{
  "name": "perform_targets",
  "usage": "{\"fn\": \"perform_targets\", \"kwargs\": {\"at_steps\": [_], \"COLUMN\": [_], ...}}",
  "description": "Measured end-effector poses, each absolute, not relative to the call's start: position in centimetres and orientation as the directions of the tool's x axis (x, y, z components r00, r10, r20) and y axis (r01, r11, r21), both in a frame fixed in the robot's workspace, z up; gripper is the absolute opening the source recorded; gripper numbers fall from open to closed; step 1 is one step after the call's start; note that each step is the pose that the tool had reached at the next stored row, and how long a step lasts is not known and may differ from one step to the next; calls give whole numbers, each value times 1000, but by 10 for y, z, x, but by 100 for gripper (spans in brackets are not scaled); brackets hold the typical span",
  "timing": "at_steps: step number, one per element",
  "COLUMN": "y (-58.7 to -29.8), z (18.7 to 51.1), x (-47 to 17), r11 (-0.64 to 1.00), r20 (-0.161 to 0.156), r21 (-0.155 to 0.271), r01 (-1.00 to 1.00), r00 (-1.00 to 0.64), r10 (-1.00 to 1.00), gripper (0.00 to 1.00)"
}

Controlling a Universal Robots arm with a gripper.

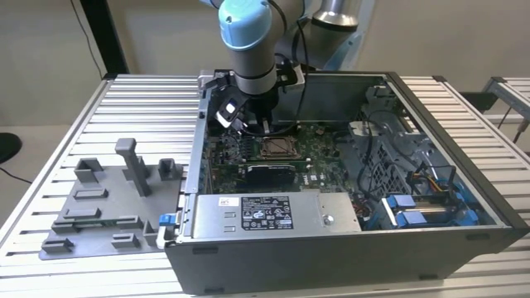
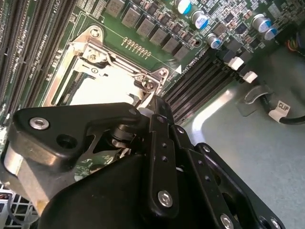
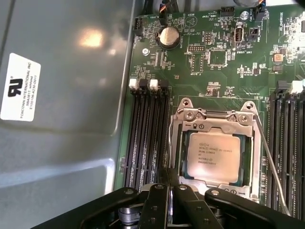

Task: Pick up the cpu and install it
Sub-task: 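Install the first cpu locking lever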

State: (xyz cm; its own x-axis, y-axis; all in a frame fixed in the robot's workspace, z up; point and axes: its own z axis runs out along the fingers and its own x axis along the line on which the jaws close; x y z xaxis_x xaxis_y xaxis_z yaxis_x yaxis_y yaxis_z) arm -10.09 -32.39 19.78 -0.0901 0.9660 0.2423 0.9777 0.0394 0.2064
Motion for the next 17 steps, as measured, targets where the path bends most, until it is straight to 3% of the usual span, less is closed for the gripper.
{"fn": "perform_targets", "kwargs": {"at_steps": [17], "y": [-324], "z": [192], "x": [-85], "r11": [38], "r20": [248], "r21": [202], "r01": [979], "r00": [-89], "r10": [965], "gripper": [0]}}
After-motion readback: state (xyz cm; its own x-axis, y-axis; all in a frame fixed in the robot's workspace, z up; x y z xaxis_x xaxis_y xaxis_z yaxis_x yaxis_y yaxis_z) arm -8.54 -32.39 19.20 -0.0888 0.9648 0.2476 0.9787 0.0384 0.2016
